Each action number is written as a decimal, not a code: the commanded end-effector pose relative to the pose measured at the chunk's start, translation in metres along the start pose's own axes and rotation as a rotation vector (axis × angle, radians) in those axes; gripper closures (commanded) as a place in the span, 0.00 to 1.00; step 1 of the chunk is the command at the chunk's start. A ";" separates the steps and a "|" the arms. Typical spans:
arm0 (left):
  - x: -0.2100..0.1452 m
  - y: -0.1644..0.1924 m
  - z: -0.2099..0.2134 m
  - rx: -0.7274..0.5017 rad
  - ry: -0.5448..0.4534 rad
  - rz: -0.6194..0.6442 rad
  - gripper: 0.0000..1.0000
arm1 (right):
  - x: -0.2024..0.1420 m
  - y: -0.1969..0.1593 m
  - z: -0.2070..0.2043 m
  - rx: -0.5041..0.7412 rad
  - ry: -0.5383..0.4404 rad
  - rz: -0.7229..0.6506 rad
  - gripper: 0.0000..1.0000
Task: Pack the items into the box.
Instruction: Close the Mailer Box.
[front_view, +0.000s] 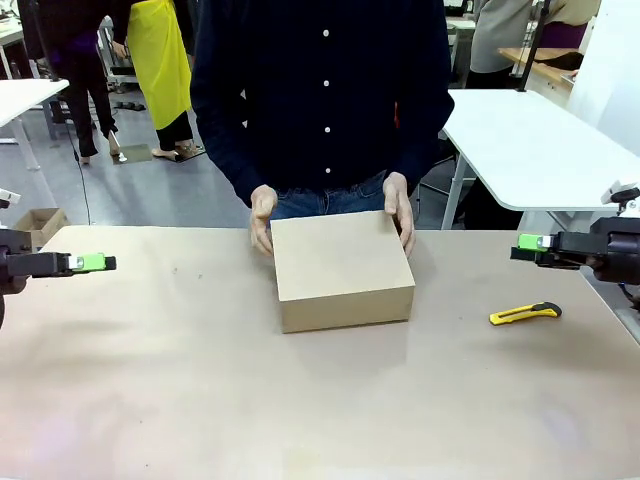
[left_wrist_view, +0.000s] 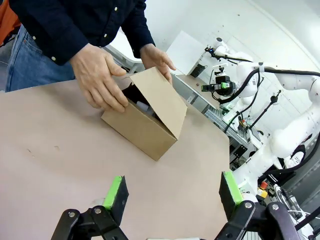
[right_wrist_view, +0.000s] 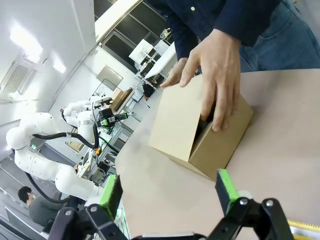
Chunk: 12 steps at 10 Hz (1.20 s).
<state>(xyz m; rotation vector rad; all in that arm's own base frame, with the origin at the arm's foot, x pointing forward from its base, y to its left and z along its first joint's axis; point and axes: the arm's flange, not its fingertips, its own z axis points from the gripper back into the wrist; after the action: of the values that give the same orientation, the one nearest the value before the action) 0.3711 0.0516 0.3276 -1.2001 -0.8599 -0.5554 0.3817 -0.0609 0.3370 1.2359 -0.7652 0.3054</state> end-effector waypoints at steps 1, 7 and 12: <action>0.001 -0.001 0.001 0.006 -0.004 -0.020 0.04 | 0.002 0.003 0.000 0.005 0.006 0.010 0.00; 0.001 -0.001 0.001 0.006 -0.004 -0.020 0.04 | 0.002 0.003 0.000 0.005 0.006 0.010 0.00; 0.001 -0.001 0.001 0.006 -0.004 -0.020 0.04 | 0.002 0.003 0.000 0.005 0.006 0.010 0.00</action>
<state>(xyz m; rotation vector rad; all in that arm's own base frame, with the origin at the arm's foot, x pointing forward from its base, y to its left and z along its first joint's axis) 0.3711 0.0516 0.3276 -1.2001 -0.8599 -0.5554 0.3817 -0.0609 0.3370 1.2359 -0.7652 0.3054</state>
